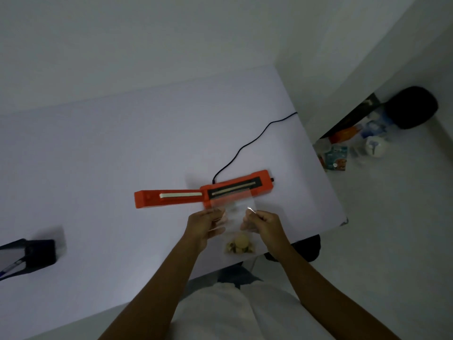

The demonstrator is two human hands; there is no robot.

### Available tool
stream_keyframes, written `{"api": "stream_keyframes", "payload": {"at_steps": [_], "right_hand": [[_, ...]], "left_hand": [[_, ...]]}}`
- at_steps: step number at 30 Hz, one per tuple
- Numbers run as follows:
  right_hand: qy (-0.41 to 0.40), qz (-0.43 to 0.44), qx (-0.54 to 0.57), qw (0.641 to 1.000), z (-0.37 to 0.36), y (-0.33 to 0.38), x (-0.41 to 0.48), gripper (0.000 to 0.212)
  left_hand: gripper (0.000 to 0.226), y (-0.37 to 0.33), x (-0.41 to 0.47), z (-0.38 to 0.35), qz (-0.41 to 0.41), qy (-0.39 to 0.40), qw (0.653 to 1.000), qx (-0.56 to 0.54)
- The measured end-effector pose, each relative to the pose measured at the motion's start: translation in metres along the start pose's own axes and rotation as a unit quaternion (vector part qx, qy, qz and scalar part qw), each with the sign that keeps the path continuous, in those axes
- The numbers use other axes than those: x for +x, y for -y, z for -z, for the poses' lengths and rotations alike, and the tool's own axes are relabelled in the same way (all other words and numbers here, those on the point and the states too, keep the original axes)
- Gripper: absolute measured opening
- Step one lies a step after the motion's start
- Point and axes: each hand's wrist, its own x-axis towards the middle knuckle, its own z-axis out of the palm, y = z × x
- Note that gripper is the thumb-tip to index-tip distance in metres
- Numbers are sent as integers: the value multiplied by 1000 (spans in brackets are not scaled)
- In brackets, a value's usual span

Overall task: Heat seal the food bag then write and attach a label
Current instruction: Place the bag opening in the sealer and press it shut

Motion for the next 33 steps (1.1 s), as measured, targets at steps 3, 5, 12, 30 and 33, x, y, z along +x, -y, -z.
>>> {"api": "stream_keyframes", "payload": {"at_steps": [3,5,12,30,33], "right_hand": [[6,-19,-3,1000,16,9,17,35],[11,-31,-5,999,22,11,28,33],[33,-54,-11,998,30,13,44,31],[23,-71,-5,997,28,3,54,33],[20,-70,-6,997,27,1,54,32]], "left_hand": [[24,0,8,-22,-14,-18,1000,-21],[25,2,14,-31,-18,-42,998,-34],[22,4,22,-45,-16,-92,994,-50],[20,6,29,-44,-28,-123,992,-11],[22,7,29,-40,-31,-131,991,-3]]}}
